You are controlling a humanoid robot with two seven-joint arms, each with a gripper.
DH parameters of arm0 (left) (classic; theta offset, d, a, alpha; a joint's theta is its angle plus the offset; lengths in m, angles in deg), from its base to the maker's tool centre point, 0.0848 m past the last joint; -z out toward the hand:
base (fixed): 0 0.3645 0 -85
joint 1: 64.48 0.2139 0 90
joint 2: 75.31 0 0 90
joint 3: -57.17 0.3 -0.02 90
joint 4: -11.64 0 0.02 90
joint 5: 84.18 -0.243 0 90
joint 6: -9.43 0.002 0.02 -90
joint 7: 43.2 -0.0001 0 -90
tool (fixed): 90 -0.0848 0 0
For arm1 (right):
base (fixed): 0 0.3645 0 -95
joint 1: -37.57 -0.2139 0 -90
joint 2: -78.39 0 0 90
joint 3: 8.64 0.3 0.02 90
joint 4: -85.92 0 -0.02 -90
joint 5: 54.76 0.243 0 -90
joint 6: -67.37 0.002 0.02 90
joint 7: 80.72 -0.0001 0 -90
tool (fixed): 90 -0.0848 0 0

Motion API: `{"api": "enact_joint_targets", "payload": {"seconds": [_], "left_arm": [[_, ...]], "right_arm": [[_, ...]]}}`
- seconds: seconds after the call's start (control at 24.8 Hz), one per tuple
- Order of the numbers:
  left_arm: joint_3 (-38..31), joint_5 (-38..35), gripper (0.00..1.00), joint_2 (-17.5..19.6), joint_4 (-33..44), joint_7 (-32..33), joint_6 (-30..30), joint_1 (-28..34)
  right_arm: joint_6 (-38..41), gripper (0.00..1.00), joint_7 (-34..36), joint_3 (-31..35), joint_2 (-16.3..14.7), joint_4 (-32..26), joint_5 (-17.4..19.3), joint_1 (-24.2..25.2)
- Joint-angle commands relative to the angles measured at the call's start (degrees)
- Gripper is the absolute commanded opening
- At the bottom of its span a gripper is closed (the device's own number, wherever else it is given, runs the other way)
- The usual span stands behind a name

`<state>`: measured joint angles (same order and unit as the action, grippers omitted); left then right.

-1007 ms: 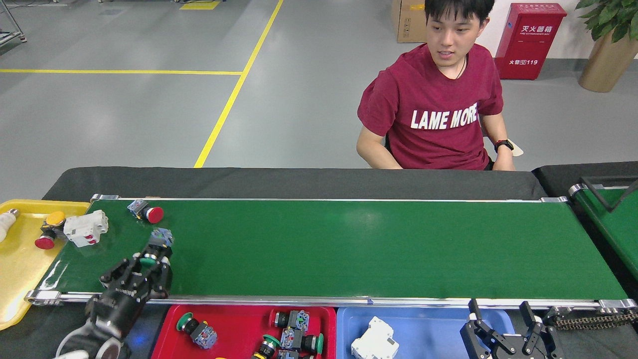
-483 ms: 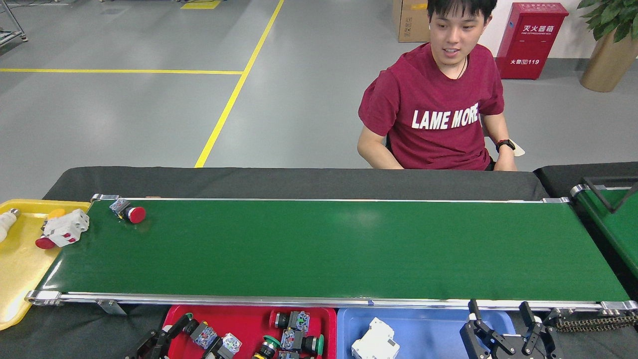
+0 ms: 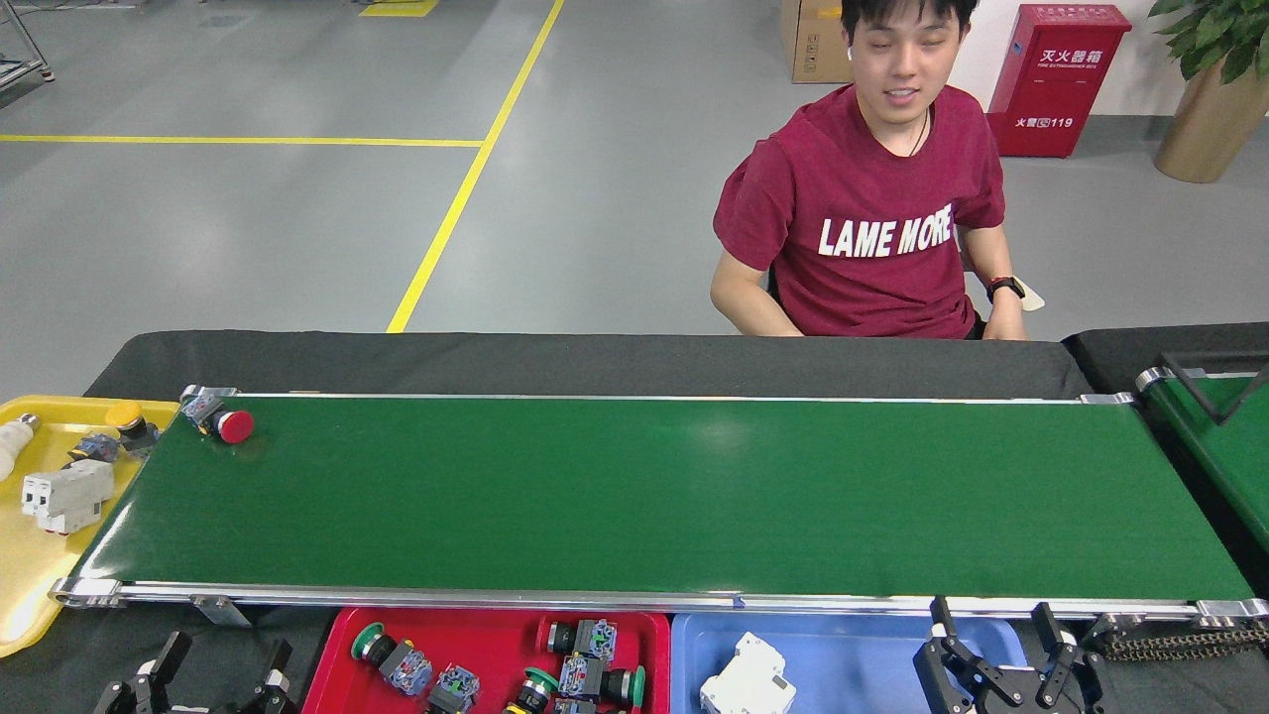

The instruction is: Pick switch part from conveyor to tray

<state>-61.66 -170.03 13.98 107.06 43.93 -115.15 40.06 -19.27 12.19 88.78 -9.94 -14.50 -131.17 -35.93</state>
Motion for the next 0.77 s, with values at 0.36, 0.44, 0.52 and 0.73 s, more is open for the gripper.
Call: {"api": "enact_joint_targets", "payload": {"seconds": [0.36,0.44,0.52,0.73], "left_arm": [[3.07,-0.19,1.00,0.63,0.21,-0.38,0.21,-1.71],[3.07,-0.19,1.00,0.63,0.21,-0.38,0.21,-1.80],[3.07,-0.19,1.00,0.63,0.30,-0.38,0.21,-1.80],[3.07,-0.19,1.00,0.63,0.21,-0.38,0.21,-1.97]], "right_arm": [[2.18,0.98,0.87,0.05,-2.46,-0.91,0.29,0.37],[4.38,0.98,1.48,0.05,-3.17,-1.00,0.20,0.81],[4.55,0.98,1.31,0.14,-5.01,-1.00,0.20,0.81],[4.38,0.98,1.22,0.23,-4.84,-1.00,0.20,0.72]]}}
